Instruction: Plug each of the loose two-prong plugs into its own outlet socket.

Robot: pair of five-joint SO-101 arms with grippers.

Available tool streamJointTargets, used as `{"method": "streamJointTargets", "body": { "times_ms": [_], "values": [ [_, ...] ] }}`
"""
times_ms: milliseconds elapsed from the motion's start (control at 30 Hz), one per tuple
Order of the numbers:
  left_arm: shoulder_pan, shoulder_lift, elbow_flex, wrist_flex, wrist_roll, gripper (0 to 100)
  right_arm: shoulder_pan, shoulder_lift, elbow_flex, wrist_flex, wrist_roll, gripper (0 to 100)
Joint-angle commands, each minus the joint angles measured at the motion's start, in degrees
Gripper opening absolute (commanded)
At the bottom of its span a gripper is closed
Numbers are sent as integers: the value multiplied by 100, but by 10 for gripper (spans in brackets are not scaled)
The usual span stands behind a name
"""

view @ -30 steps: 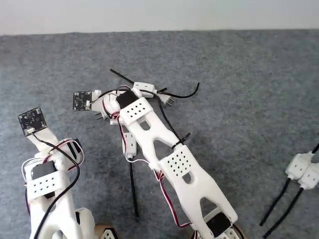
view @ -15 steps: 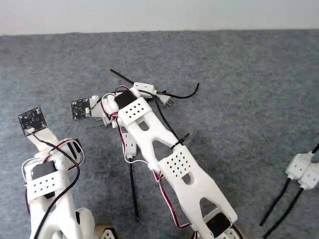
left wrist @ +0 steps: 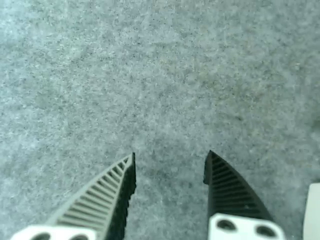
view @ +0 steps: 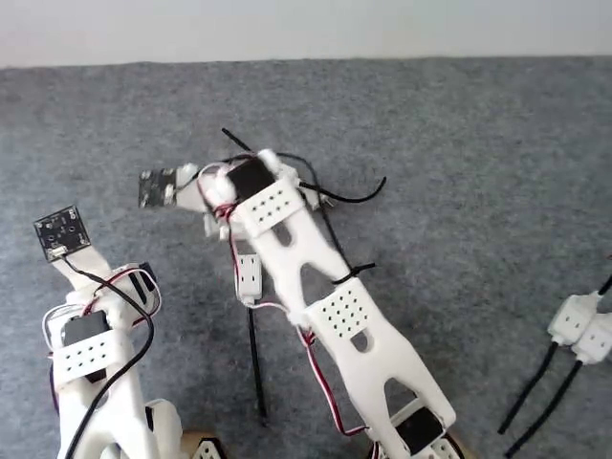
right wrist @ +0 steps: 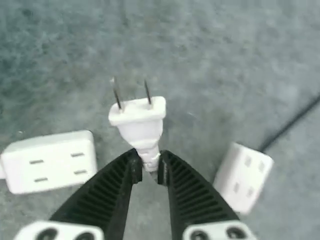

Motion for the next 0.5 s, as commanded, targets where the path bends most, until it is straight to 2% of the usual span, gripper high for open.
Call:
{"method": "streamJointTargets", "body": {
  "times_ms": [0, 200, 467],
  "values": [
    [18, -114, -84, -167, -35, 210, 321, -848, -325, 224, -114, 9],
    [18, -88, -84, -316, -35, 210, 576, -1727, -308, 277, -255, 9],
    [18, -79, -75, -360, -35, 210, 892, -2237, 167, 295, -1424, 9]
  ]
}}
